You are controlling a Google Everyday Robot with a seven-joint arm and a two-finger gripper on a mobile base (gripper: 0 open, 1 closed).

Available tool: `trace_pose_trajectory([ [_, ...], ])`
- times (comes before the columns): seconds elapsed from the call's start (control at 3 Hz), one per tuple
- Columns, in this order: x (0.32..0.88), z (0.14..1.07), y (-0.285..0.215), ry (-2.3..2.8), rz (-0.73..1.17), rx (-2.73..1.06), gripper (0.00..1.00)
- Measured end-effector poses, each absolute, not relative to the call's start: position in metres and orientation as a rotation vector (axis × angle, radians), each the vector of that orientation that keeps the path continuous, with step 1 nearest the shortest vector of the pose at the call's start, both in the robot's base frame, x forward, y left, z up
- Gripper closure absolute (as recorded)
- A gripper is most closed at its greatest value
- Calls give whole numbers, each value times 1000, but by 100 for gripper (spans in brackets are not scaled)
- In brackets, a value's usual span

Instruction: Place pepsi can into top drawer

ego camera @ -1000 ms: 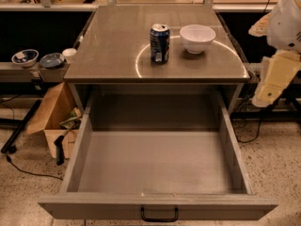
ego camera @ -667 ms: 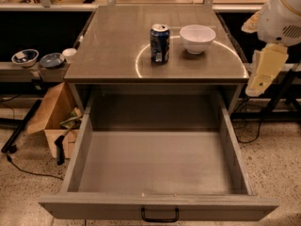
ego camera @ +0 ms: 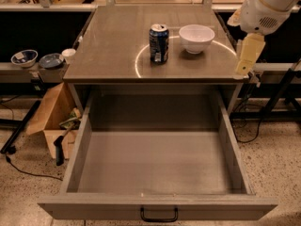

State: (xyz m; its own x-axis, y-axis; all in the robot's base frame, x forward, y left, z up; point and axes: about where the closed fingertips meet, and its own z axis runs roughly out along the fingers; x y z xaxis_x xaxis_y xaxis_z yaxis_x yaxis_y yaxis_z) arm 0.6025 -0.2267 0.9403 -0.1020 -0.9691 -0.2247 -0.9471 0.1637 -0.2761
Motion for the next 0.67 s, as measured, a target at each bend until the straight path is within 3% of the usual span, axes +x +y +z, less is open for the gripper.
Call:
trace_pose_trajectory([
  [0.67, 599, 933, -231, 2128, -63, -1771, 0],
])
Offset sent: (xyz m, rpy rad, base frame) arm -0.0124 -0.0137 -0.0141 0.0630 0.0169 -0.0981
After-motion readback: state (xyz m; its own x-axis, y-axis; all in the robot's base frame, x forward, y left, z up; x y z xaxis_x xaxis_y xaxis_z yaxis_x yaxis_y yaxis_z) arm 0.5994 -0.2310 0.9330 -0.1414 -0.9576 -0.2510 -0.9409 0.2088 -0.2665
